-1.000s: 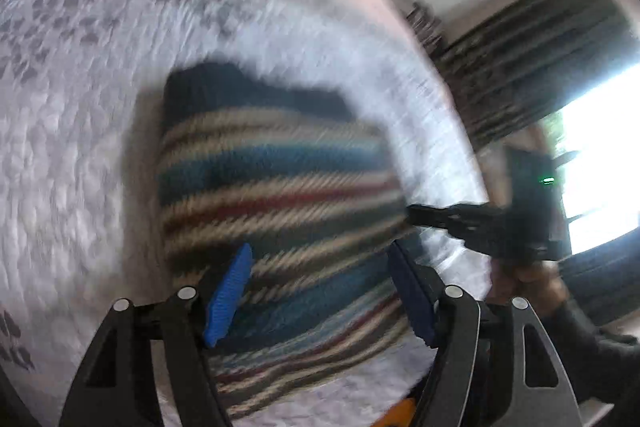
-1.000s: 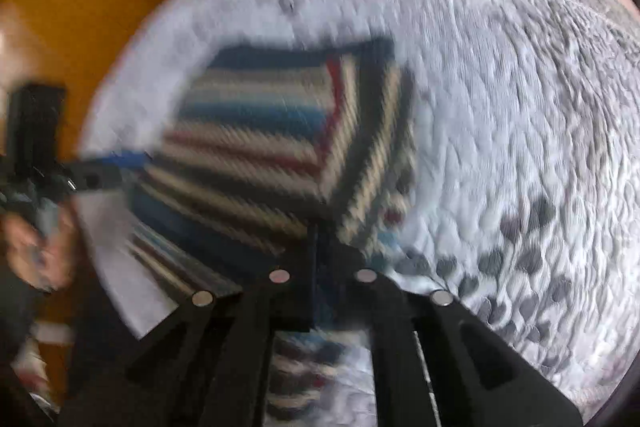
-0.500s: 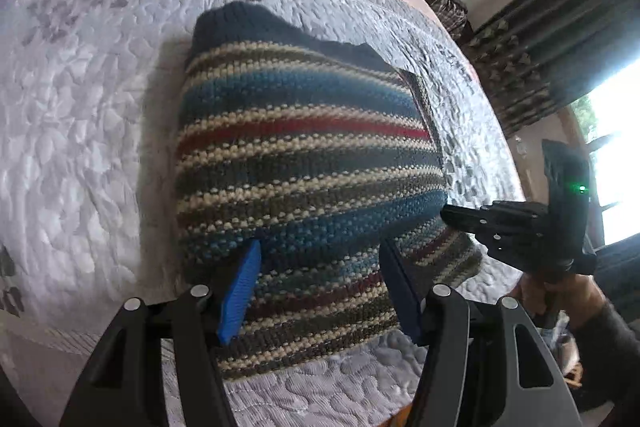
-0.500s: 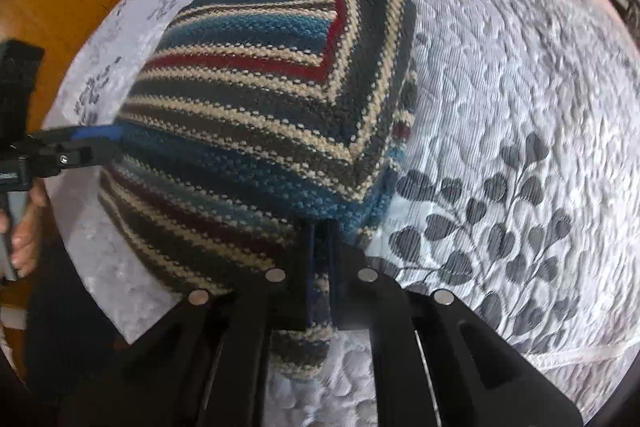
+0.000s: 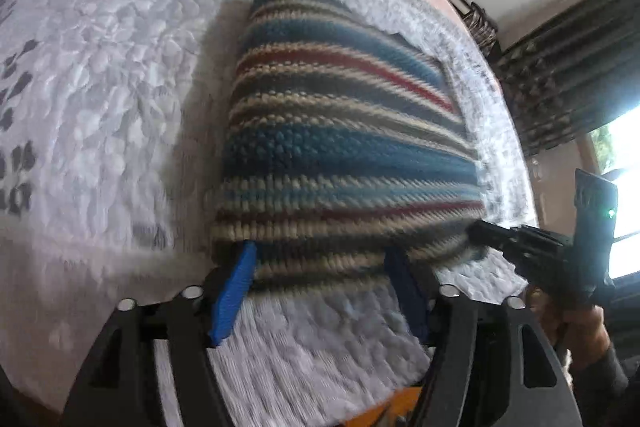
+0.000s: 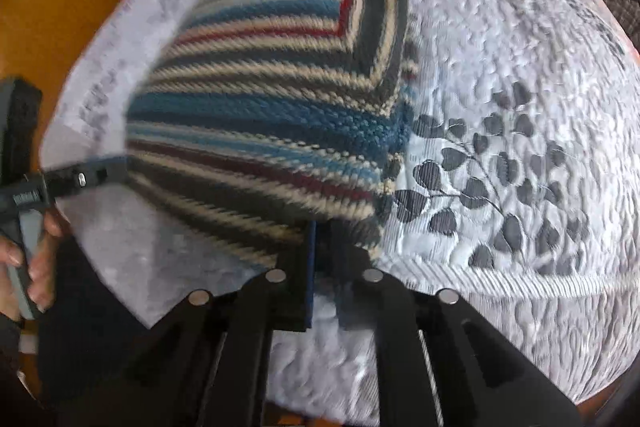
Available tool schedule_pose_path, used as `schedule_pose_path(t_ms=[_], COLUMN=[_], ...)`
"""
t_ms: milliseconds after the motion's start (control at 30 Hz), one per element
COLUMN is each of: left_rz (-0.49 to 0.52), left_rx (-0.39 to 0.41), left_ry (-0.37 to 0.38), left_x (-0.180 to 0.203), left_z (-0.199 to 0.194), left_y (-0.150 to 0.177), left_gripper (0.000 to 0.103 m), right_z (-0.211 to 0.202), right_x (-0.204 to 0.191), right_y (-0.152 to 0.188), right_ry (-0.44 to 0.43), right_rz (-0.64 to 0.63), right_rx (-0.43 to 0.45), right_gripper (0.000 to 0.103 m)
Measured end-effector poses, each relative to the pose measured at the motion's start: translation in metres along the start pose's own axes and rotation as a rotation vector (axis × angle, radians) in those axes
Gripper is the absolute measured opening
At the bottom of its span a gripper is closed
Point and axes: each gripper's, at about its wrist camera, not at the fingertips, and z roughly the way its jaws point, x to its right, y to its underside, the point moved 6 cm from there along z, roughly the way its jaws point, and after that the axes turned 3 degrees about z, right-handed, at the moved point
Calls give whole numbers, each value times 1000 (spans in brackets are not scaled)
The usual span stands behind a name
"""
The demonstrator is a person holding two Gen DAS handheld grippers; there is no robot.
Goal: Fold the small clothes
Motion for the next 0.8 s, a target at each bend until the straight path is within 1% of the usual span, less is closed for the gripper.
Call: schedule_pose_path(t_ms=[33,67,100,133,167,200,233,267,300,367,400,433,467,500,533,567,600,633,667,733,800], left_rz=[0,0,6,11,18,31,41,61,76,122,139,152,159,160,162,163,166,171,181,208,229], left_rx=[6,17,32,44,56,74,87,106,115,149,168,194,231,250,266,273,274,278,285,302,334], left_ry=[-10,-18,-37,-68,-104,-142,-178,-249,-294,-405,-423,-434,-447,-453,-454,-456,-460,-466,-469,-450,-440], left_x=[1,2,4,5,7,12,15,21,25,41,49,58,70,76,83,89,97,104,110,127,143], left_z=[-8,-17,-30,-41,-51,-63,-71,-85,-91,-112,-119,-131,-145,-153,-160,-168,-179,-189,-199,-221,-242], left_y=[4,10,20,28,36,45,52,64,70,87,93,99,106,109,110,112,115,118,119,119,119], left_gripper=[73,76,80,82,85,87,88,89,90,90,90,90,90,90,90,90,90,90,90,90,90], right_z=[-14,-26,-38,-51,-63,-70,-80,-89,-97,-113,-124,-140,-155,-165,-180,-192,-209,-220,-232,-257,-271], right_x=[0,0,-1,-3,-5,-7,-13,-18,-20,-27,-32,-36,-40,-41,-46,-52,-61,-65,-69,-75,-82], right_y=[4,8,14,23,32,36,48,57,64,79,85,90,95,97,100,101,103,104,104,103,104], right_ry=[0,1,3,15,31,42,57,73,100,198,235,271,287,288,266,231,168,134,121,137,162], right_rz=[12,22,34,49,58,64,70,72,74,68,64,72,82,91,97,93,81,70,69,74,66], right_rx=[20,39,58,76,95,110,131,142,154,205,244,303,348,368,388,402,413,426,442,448,439], right_gripper=[14,19,35,57,67,81,88,90,92,94,97,99,100,100,100,100,100,100,100,100,100])
